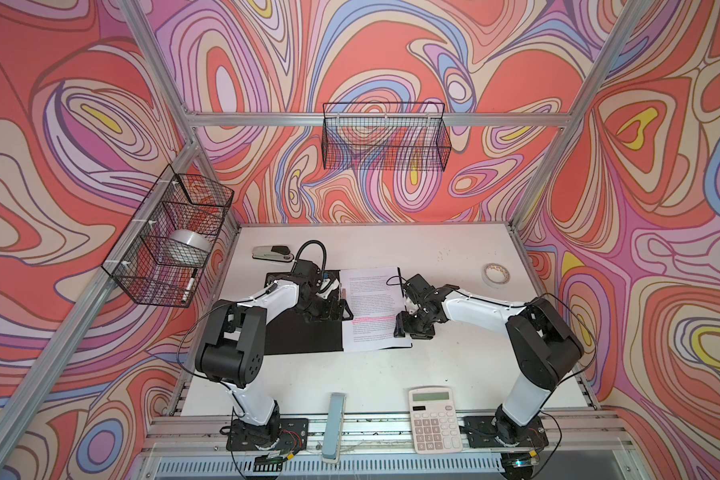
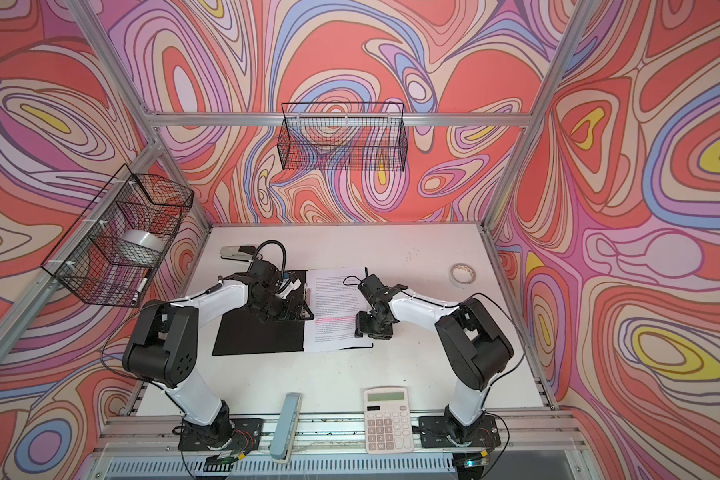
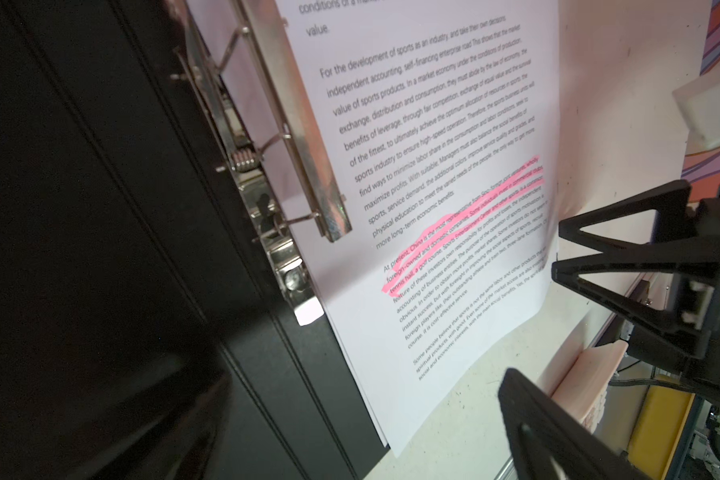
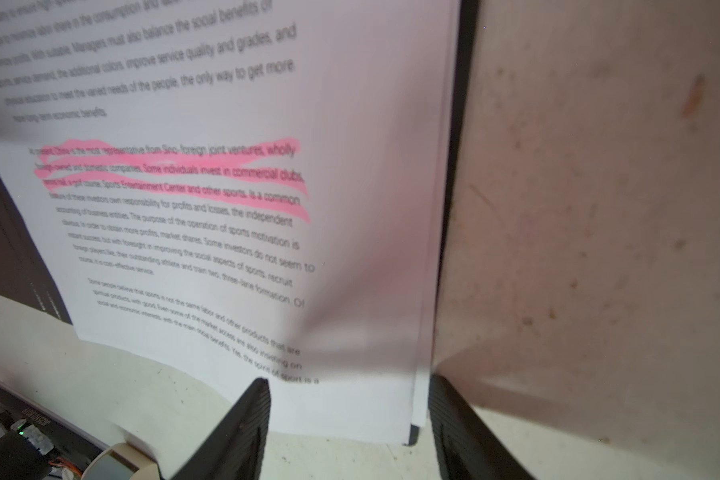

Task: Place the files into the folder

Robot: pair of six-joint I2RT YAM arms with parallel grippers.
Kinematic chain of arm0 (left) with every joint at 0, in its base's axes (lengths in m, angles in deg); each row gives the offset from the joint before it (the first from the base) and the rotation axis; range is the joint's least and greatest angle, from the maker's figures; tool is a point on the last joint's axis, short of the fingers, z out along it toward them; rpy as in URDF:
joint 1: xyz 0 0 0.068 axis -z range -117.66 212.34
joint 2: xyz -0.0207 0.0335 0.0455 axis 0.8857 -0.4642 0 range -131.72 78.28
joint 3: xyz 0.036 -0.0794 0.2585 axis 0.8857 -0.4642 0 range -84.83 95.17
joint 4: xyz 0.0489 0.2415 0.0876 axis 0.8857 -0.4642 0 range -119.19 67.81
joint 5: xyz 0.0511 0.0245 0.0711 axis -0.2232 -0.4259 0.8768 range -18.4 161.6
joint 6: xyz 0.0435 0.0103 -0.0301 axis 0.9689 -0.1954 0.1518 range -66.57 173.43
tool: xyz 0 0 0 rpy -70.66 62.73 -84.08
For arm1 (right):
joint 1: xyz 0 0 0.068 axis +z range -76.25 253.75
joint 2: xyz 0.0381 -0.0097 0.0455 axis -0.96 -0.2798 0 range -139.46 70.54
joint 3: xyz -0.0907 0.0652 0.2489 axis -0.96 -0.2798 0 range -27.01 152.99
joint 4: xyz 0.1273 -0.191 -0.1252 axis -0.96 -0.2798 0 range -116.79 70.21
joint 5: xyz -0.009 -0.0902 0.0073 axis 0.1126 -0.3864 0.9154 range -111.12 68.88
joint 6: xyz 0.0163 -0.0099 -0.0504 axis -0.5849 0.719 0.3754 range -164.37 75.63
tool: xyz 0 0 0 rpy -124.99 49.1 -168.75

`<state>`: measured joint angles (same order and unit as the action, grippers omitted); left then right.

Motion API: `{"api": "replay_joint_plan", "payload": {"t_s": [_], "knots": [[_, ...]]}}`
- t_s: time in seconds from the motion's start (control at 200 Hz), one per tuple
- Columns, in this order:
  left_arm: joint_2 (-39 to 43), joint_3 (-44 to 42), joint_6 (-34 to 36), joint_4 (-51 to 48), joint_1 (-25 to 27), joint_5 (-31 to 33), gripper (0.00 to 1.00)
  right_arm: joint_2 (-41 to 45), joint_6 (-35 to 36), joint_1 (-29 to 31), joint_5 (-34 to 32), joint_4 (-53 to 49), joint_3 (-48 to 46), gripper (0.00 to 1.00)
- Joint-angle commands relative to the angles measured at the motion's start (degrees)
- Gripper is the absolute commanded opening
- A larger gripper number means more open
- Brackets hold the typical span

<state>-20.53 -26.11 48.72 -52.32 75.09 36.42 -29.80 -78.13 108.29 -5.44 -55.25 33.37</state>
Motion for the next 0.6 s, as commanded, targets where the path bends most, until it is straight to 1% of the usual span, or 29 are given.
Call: {"api": "replay_joint_plan", "payload": {"t_s": [0.0,0.225,0.295,0.421,0.496,0.596], "knots": [[-0.9,0.2,0.1,0.6,-0.3,-1.0,1.00,-0.8,-0.4,0.3,1.6,0.8,-0.7,0.64],[-1.0,0.5,0.3,0.6,-0.3,-1.0,1.00,-0.5,-0.2,0.3,3.5,0.7,-0.9,0.64],[-0.6,0.9,0.6,0.2,-0.3,-0.2,1.00,-0.3,0.0,0.3,2.2,-0.5,-0.7,0.64],[1.0,2.9,2.3,-1.5,-0.3,2.0,1.00,1.0,1.0,0.3,-2.3,-4.2,1.3,0.64],[3.2,4.0,3.6,-2.1,-0.3,4.3,1.00,1.7,1.9,0.3,-3.6,-6.0,3.9,0.64],[6.4,6.4,7.4,-4.1,-0.2,8.0,1.00,1.8,3.9,0.3,-5.1,-8.8,8.9,0.64]]}}
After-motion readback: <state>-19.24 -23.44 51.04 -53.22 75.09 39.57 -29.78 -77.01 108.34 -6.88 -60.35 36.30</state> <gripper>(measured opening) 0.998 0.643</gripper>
